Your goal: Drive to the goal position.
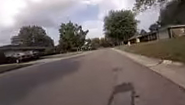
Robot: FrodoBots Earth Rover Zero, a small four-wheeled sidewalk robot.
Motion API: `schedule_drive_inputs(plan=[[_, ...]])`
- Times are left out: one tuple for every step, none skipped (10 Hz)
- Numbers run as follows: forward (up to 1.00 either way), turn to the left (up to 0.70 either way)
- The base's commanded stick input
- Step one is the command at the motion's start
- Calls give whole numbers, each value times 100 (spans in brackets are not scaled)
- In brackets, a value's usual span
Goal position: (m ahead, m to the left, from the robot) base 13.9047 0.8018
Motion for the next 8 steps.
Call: schedule_drive_inputs(plan=[[100, -36], [100, -38], [100, -40], [100, -40], [100, -40], [100, -40], [100, -22], [100, -4]])
